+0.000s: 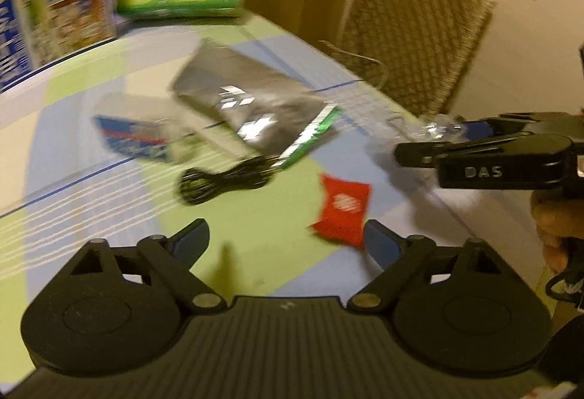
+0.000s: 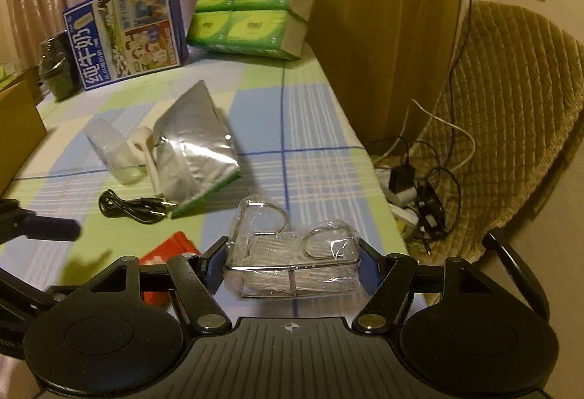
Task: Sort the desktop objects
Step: 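Grasp the red packet with left gripper while right gripper grasps the bagged wire rack, then carry the red packet and bagged wire rack over the cardboard box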
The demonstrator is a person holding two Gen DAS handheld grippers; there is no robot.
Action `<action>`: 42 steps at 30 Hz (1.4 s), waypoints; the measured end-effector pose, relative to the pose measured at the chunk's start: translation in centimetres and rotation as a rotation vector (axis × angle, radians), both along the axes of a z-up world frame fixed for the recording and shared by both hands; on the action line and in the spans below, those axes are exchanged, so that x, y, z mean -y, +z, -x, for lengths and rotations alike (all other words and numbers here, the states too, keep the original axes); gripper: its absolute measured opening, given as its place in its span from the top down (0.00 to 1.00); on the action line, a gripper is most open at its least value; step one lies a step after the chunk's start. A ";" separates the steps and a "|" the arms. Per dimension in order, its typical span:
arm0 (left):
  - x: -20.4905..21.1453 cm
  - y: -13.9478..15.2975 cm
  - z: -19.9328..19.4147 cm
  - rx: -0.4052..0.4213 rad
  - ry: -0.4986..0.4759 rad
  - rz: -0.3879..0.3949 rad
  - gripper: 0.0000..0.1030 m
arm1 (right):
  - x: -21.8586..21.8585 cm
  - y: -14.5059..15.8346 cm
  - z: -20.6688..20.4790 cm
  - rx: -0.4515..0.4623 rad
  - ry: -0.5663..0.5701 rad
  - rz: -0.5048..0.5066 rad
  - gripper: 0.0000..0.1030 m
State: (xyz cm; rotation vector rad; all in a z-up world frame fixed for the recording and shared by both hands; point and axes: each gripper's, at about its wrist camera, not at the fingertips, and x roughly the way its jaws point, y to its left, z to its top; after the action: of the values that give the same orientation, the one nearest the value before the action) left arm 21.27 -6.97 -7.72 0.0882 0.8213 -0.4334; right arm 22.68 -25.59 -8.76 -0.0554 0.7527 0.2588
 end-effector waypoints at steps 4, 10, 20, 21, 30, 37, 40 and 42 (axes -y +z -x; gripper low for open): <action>2.6 -0.8 -0.5 0.022 -0.068 -0.018 0.24 | 0.9 -0.1 0.1 -0.006 -0.015 -0.006 0.35; 5.1 -2.8 -1.6 0.038 -0.132 -0.113 0.54 | 1.2 -0.3 0.2 -0.016 -0.018 -0.010 0.35; 3.2 -2.5 -0.1 0.036 -0.092 -0.124 0.77 | -1.0 0.4 0.9 -0.025 0.025 -0.033 0.35; 2.7 -2.4 0.3 0.029 -0.074 -0.124 0.77 | -1.4 0.5 1.0 -0.024 0.033 -0.037 0.35; -2.9 0.3 3.3 -0.006 0.079 -0.102 0.78 | -5.2 3.3 3.5 0.010 0.095 -0.080 0.35; -6.5 4.0 6.0 -0.003 0.165 -0.084 0.78 | -7.9 5.8 7.2 0.036 0.133 -0.100 0.35; -7.9 5.3 7.5 -0.001 0.201 -0.070 0.78 | -8.8 6.7 8.9 0.041 0.147 -0.108 0.35; -8.7 6.0 8.4 0.004 0.219 -0.066 0.78 | -9.4 7.3 10.0 0.046 0.157 -0.111 0.35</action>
State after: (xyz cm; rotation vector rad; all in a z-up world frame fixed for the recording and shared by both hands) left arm 12.82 1.75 -1.74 0.0595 0.8312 -0.1998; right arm 12.64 -16.15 -1.50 -0.0158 0.6878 0.4471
